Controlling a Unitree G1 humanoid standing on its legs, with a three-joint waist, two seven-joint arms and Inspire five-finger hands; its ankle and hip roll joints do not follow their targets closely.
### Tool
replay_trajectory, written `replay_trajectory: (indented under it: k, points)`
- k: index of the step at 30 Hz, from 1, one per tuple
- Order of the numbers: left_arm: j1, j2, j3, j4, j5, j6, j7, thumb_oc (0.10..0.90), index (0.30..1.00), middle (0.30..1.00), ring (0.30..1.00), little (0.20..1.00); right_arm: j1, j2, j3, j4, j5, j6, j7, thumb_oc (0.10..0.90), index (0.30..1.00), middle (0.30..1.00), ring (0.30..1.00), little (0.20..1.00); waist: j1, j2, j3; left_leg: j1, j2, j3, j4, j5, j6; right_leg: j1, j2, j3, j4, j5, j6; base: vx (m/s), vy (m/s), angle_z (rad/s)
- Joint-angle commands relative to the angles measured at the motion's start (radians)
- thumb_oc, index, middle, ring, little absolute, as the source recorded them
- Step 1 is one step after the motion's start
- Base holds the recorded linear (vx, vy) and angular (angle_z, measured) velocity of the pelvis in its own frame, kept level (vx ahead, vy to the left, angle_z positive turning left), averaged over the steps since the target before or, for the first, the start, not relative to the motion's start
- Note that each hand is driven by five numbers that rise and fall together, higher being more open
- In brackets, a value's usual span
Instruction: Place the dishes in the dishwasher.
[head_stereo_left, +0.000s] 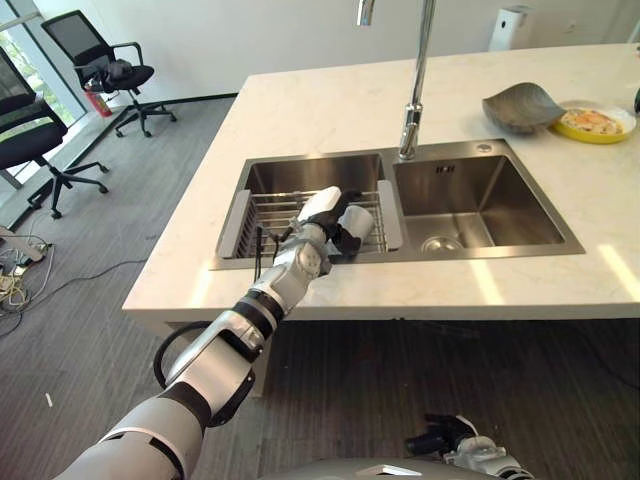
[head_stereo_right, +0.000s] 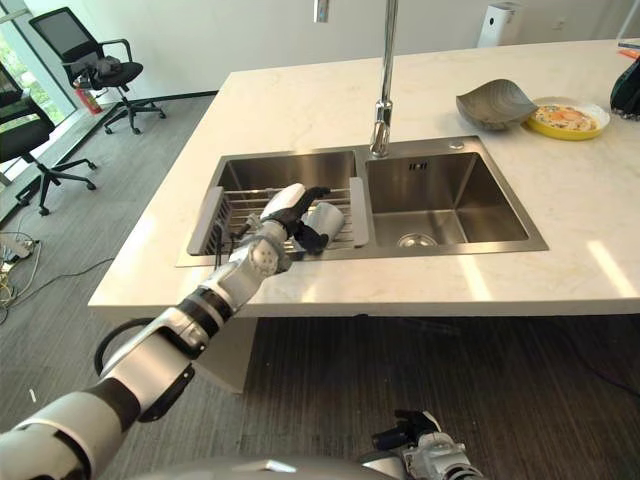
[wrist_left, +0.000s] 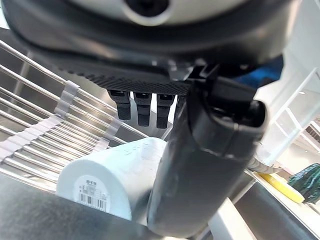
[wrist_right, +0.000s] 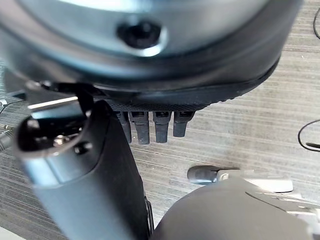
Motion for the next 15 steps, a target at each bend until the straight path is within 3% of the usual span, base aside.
replay_trajectory:
  k: [1, 15]
  points:
    - [-0.203, -0.026, -0.001, 0.157, 0.079, 0.005, 0.012, 0.800, 0.900, 0.900, 0.900, 0.900, -0.015, 0.008, 0.020, 0.030, 0.002, -0.019, 0.004, 0.800, 0.900, 0.900, 0.900, 0.900, 0.002, -0.011, 0.015, 0.083, 0.029, 0.027, 0.011, -0.135, -0.067, -0.043, -0.052, -0.017, 0.013, -0.012, 0.092, 0.00, 0.002, -0.03]
    - [-0.274, -0.022, -0.021, 0.274, 0.067, 0.029, -0.031, 0.800, 0.900, 0.900, 0.900, 0.900, -0.023, 0.013, 0.045, 0.054, 0.003, -0.012, 0.028, 0.800, 0.900, 0.900, 0.900, 0.900, -0.005, 0.007, 0.026, 0.087, 0.025, 0.028, 0.011, -0.143, -0.066, -0.044, -0.056, -0.014, 0.017, -0.019, 0.096, 0.00, 0.000, -0.01]
